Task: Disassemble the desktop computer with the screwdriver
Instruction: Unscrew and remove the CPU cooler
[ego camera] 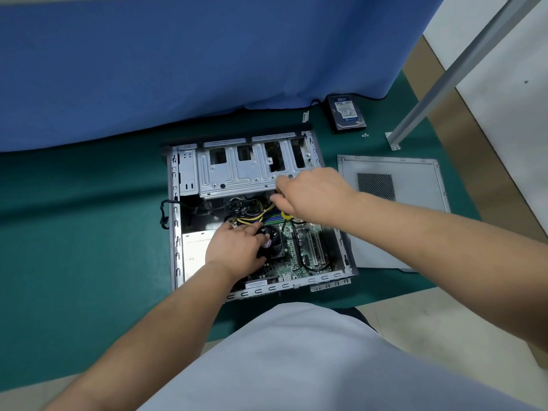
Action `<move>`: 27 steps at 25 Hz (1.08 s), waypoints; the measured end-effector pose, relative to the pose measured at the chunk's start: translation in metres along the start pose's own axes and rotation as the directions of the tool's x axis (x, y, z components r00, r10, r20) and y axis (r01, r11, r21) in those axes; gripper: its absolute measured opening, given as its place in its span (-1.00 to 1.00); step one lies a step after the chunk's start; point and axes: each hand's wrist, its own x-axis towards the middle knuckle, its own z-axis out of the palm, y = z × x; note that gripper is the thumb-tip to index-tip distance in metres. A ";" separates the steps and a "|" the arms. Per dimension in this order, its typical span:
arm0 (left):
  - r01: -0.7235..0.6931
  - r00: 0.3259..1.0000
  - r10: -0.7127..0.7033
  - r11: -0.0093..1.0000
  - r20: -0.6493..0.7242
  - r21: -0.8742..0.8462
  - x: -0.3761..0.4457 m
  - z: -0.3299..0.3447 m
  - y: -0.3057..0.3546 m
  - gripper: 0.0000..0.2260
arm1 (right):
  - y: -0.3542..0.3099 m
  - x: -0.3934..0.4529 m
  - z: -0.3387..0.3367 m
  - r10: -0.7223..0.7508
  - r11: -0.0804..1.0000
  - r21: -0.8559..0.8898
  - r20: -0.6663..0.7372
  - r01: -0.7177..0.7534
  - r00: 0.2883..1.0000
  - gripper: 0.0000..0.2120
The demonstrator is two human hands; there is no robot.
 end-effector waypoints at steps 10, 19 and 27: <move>-0.001 1.000 0.001 1.000 -0.001 0.009 0.000 -0.001 0.000 -0.53 | -0.003 -0.008 -0.006 0.002 0.999 -0.055 0.012 -0.002 1.000 -0.43; 0.006 1.000 -0.006 1.000 -0.010 0.002 -0.001 0.000 0.001 -0.52 | 0.009 -0.004 -0.011 -0.114 0.933 0.356 0.145 0.056 0.983 -0.58; 0.005 1.000 -0.005 1.000 -0.014 -0.003 0.000 0.001 0.000 -0.52 | 0.012 0.001 -0.016 -0.262 0.965 0.088 0.226 0.249 0.938 -0.70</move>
